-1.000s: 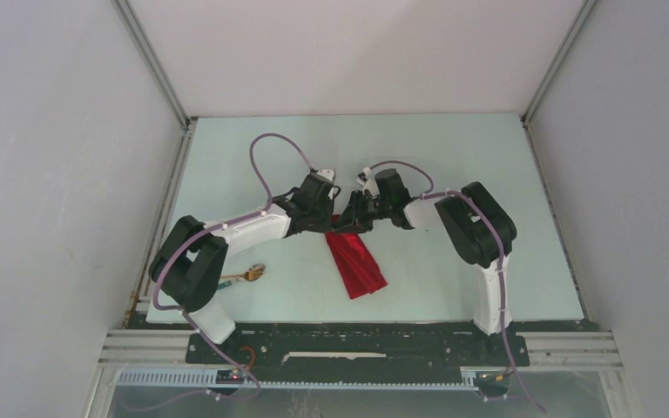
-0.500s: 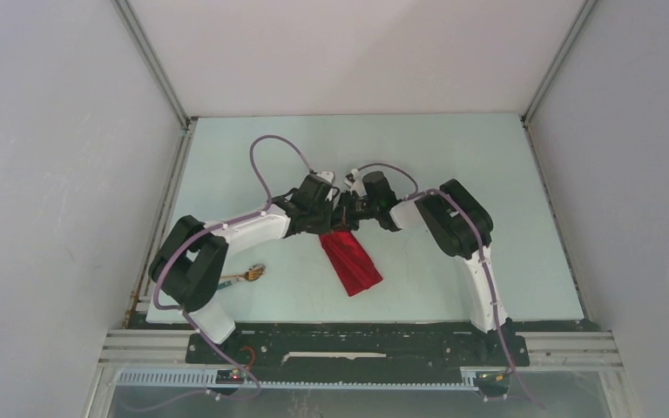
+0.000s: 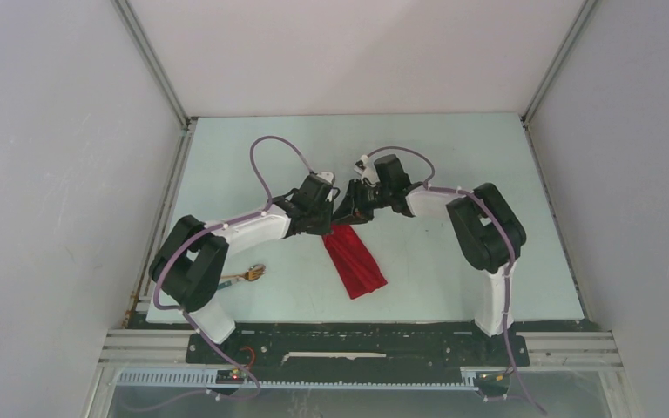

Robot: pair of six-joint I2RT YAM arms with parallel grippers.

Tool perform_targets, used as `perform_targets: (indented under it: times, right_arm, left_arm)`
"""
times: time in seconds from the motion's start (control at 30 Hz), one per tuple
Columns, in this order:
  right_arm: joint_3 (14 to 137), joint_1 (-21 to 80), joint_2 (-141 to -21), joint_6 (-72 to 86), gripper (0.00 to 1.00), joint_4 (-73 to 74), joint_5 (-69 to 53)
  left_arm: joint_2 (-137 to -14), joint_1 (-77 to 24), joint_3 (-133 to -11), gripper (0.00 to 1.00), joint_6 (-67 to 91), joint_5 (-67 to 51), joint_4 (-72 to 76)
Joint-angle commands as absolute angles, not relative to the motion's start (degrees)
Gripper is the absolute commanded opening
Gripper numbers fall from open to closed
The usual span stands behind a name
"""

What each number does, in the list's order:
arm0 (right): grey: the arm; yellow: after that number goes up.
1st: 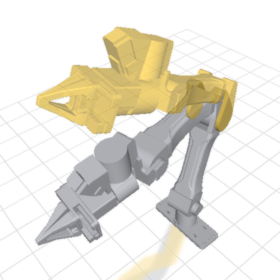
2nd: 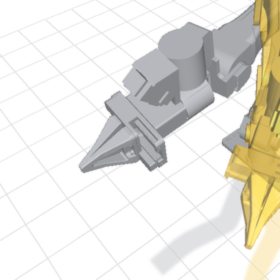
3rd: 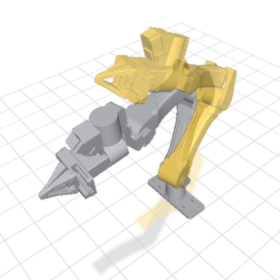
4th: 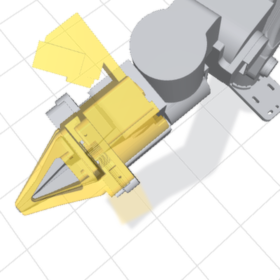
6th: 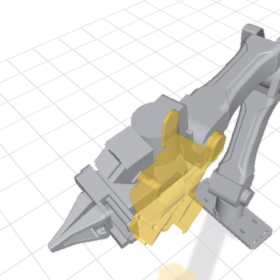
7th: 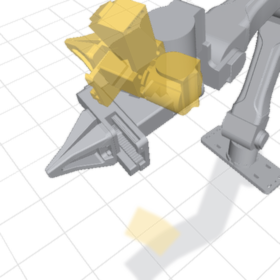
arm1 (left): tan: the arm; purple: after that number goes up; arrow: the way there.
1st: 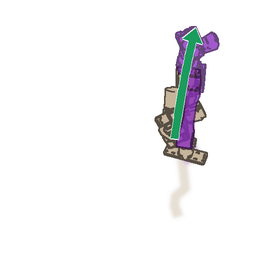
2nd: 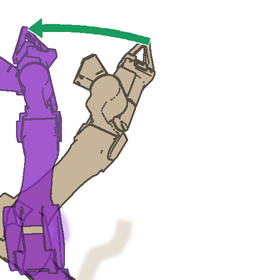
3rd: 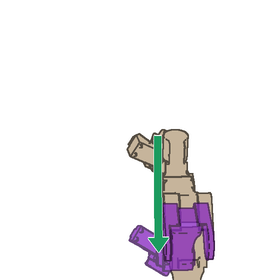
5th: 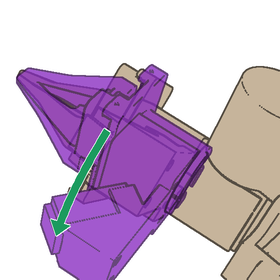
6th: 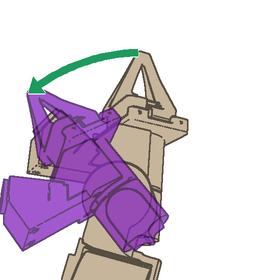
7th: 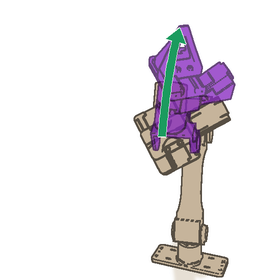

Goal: Fold the napkin into a case and place the utensils inside
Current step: Grasp the top corner of the smaller rectangle folded napkin from the folded napkin.

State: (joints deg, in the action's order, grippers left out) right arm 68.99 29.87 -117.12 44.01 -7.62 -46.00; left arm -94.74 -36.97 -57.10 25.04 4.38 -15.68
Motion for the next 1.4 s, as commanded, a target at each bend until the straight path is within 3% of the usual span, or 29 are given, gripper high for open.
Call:
perform_targets:
  times: [0.0, 0.1, 0.23, 0.47, 0.77, 1.13, 1.37]
  right_arm:
    - [68.3, 30.3, -108.7, 35.9, 0.4, 2.8, -46.2]
    - [68.3, 30.2, -106.0, 26.5, 0.48, 10.9, -39.6]
    - [67.2, 28.9, -106.8, 22.1, 0.49, 13.5, -36.6]
    - [66.8, 29.3, -113.2, 27.6, 0.2, 5.9, -37.8]
    - [66.8, 34.5, -119.2, 35.3, 0.12, -7.0, -34.3]
    - [67.4, 35.3, -121.8, 40.4, 0.03, -10.3, -31.1]
    - [66.5, 35.4, -120.9, 39.2, 0.0, -7.9, -30.6]
  left_arm:
    - [-94.7, -37.0, -58.1, 0.0, 25.8, 4.6, -15.4]
    - [-94.7, -37.0, -58.1, 0.0, 25.8, 4.6, -15.4]
    - [-94.7, -37.0, -58.1, 0.0, 25.8, 4.4, -15.3]
    - [-94.7, -37.0, -58.1, 0.0, 25.5, 3.9, -15.2]
    - [-96.9, -37.0, -60.4, 0.0, 25.6, 3.3, -17.1]
    - [-98.5, -37.0, -62.6, 0.01, 26.9, 3.5, -19.1]
    - [-97.4, -36.6, -63.3, 0.17, 27.5, 0.5, -19.1]
